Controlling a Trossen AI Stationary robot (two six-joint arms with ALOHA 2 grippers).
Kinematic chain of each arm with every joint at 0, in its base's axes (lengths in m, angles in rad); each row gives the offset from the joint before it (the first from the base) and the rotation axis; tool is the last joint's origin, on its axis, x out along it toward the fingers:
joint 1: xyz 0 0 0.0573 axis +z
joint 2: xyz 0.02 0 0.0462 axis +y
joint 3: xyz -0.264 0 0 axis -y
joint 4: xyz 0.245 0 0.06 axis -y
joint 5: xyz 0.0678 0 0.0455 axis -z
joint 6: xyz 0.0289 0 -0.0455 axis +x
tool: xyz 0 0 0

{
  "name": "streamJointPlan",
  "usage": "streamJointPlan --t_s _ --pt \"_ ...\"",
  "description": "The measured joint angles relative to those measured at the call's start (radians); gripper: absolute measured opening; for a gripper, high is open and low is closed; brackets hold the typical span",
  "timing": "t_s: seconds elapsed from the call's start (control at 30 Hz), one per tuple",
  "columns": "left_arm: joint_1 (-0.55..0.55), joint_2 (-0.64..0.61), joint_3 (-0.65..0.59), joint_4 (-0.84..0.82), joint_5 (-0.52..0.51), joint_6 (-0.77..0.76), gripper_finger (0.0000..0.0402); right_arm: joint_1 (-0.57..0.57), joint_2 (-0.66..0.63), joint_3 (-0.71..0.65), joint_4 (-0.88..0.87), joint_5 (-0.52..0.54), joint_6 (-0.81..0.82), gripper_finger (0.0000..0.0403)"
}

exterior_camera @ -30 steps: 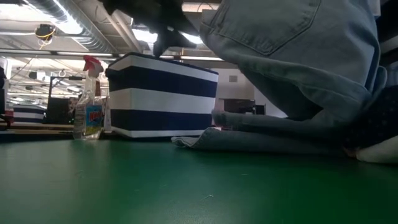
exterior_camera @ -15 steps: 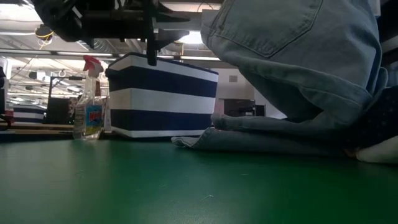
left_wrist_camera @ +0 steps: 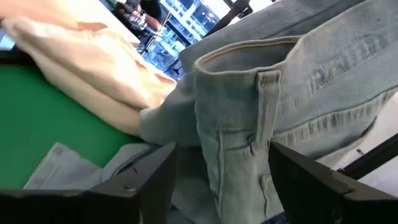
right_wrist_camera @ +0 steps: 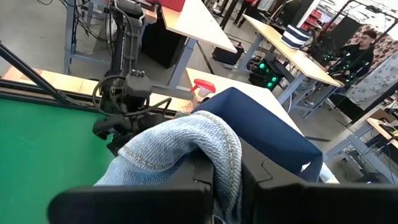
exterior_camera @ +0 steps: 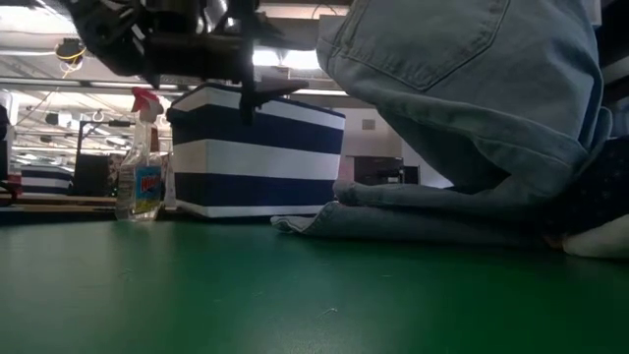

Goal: Fold laundry
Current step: Fold the blue jeans

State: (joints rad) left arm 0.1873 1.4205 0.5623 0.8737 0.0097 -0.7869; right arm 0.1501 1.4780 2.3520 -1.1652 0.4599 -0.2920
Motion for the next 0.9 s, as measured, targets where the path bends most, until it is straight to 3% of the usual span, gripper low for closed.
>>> streamJointPlan --t_s 0.17,0.3,0.47,0.63,0.77,0.9 --pt "0.003 0.088 0.077 0.026 0.011 0.053 0.0252 0.000 0.000 0.000 0.008 0.000 0.000 0.0024" --pt "0.007 0.147 0.157 0.068 0.085 0.148 0.0253 0.000 0.000 0.000 0.009 0.000 0.003 0.0024" --pt "0.020 0.196 0.228 0.056 0.080 0.246 0.0253 0.000 0.000 0.000 0.009 0.000 0.004 0.0024" --pt "0.037 0.212 0.275 0.057 0.163 0.277 0.0241 0.000 -0.001 0.000 0.005 -0.008 0.015 0.0024" --pt "0.039 0.212 0.290 0.060 0.195 0.273 0.0194 0.000 -0.001 0.000 -0.011 -0.008 0.016 0.0024" --pt "0.043 0.191 0.327 0.066 0.293 0.239 0.0101 0.000 -0.001 0.000 -0.022 -0.008 0.016 0.0024"
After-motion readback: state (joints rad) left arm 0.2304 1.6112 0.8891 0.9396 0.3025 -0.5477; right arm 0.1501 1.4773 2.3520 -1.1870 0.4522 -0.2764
